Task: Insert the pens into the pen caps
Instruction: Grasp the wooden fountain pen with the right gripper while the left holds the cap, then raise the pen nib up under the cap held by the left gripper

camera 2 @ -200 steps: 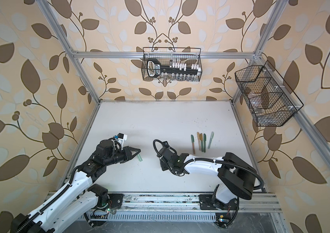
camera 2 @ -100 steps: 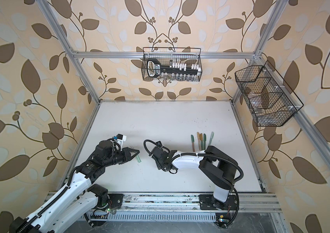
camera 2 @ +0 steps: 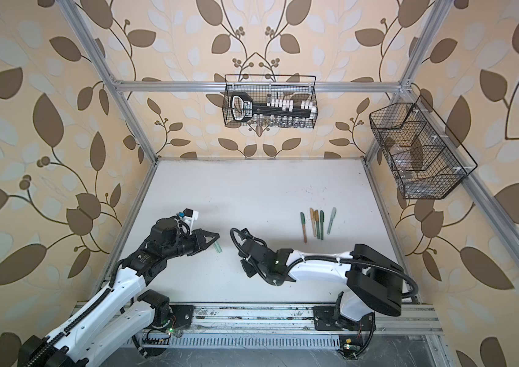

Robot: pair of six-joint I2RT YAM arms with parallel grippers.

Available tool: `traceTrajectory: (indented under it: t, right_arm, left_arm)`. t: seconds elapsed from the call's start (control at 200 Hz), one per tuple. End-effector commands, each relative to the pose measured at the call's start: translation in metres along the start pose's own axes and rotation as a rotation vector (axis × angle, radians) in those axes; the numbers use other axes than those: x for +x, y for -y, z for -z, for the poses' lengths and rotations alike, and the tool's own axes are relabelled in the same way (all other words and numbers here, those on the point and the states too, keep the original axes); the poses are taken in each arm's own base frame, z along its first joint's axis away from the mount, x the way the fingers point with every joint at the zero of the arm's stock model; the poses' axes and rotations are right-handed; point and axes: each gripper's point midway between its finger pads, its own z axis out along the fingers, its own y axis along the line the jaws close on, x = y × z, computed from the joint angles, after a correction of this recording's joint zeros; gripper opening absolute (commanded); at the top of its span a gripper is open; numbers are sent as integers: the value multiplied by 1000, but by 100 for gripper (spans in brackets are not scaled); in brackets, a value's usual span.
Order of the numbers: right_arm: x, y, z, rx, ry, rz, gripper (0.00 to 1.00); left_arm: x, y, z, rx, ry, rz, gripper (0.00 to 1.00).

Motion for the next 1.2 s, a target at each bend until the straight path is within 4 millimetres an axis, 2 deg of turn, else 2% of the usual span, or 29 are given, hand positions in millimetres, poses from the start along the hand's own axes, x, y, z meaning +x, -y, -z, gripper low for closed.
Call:
traceTrajectory:
  t: [0.0,0.195,0.66,1.195]
  right_arm:
    - [-9,-25,14,-144,103,33,6]
    - [-5,-44,28,-220,135,92,6]
    - [-31,-62,31,-259,185,118,6]
    - [-40,-60,34,-249,199,117,6]
  left_arm:
    - [-18,30,8,86,40,-74,0]
    - [-20,33,7,120,40,-65,0]
    - [-14,30,4,125,17,-56,0]
    - [-15,22,6,84,37,-52,0]
